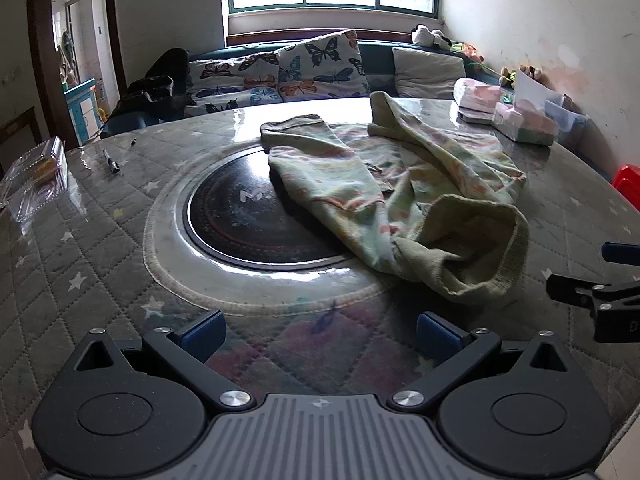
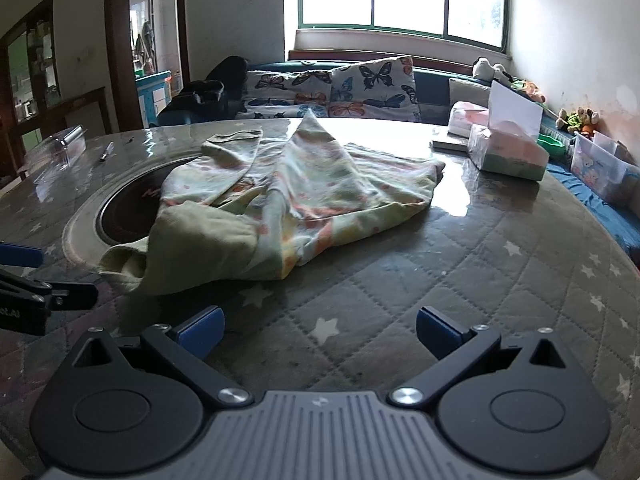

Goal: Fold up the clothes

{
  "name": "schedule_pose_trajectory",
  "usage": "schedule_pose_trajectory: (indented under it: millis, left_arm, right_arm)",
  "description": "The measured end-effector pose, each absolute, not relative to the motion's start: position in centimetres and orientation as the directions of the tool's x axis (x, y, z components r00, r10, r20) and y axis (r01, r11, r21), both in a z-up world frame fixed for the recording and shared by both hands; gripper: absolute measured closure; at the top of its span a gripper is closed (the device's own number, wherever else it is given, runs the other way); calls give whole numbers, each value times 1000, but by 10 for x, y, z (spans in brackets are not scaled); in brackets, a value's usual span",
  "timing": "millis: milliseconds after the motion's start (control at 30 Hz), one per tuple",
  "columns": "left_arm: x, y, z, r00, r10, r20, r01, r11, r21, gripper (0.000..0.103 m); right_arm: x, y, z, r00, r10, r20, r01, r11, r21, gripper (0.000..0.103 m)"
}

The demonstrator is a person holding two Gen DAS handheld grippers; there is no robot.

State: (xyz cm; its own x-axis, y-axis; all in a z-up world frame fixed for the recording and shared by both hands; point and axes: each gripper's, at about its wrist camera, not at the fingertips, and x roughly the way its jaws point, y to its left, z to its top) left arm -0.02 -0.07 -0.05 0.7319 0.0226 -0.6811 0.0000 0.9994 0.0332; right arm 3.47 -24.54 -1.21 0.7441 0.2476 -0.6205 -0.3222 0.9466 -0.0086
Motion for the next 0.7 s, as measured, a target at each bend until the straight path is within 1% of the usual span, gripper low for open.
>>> schedule_pose_trajectory:
  millis: [200,700]
  left_arm:
    - [-3,-13,-9,727,35,-686,-11,999,39,0]
    - [-12,-36,-22,723,62,-688,-27,998,62,0]
  right_arm:
    - [32,-242,-15,725,271,-633,-340,940,12,0]
    - [20,-241,-13,732,274,-624,-340,940,14,0]
